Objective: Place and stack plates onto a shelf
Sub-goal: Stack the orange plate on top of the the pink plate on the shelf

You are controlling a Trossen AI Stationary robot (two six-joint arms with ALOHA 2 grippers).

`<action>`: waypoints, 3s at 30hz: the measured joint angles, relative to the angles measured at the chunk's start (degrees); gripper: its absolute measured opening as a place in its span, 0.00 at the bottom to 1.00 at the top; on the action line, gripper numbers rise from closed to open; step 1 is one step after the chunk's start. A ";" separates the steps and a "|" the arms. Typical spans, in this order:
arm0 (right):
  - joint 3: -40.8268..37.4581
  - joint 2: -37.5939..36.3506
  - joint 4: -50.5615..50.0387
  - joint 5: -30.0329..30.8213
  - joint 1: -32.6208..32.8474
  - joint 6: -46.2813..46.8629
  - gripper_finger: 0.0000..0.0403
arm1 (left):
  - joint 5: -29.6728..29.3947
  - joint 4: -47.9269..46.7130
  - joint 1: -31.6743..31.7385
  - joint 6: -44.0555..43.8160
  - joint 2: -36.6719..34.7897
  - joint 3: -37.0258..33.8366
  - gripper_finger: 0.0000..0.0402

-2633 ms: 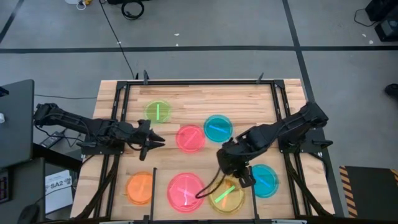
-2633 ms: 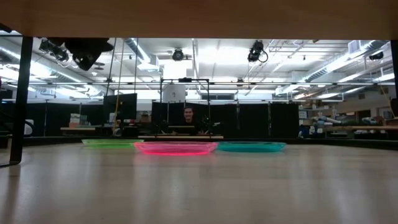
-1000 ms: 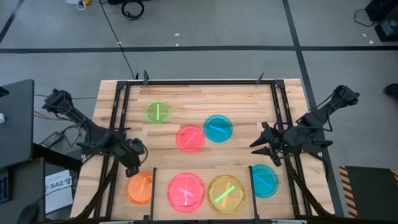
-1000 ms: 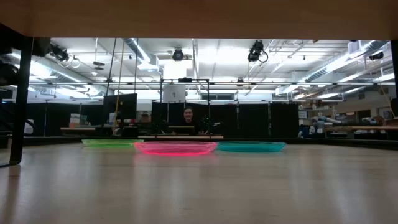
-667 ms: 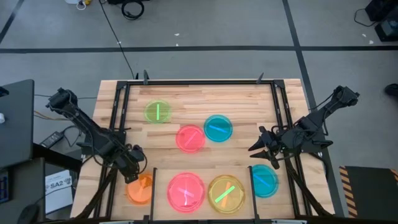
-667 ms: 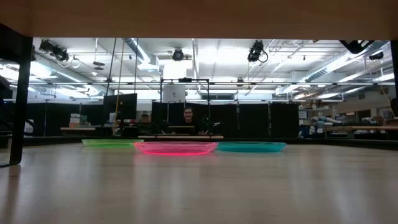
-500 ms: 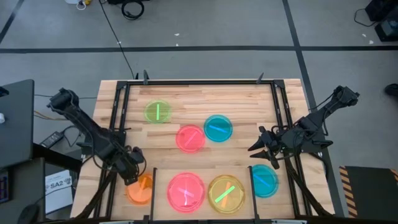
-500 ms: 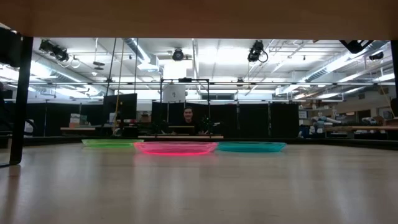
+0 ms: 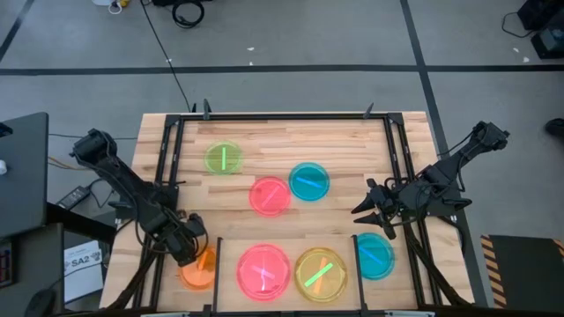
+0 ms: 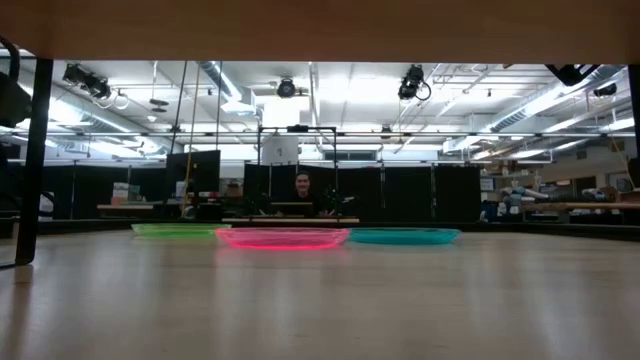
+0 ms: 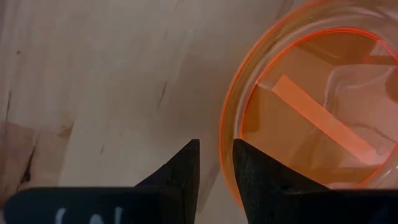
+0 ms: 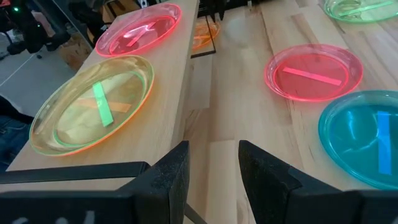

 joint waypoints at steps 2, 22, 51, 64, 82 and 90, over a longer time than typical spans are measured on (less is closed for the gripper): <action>0.00 0.02 0.00 0.00 0.00 0.00 0.36 | 0.88 0.63 0.00 -0.01 0.77 0.00 0.26; -0.02 0.04 -0.02 -0.11 0.00 -0.02 0.36 | 3.49 4.90 0.09 -2.53 4.09 -1.42 0.26; -0.02 0.04 -0.04 -0.04 0.02 -1.55 0.36 | 8.25 5.57 0.04 -3.90 3.64 -1.49 0.01; -0.02 0.04 -0.03 0.00 0.02 -1.55 0.36 | 8.80 -7.07 0.04 -9.16 -4.25 1.07 0.01; -0.02 0.04 -0.04 0.00 0.02 -1.57 0.36 | -6.64 -48.35 0.10 -14.27 -7.25 30.35 0.01; -0.02 0.04 -0.03 0.00 0.02 -1.59 0.36 | -17.06 -51.80 0.11 -14.04 -7.40 42.08 0.01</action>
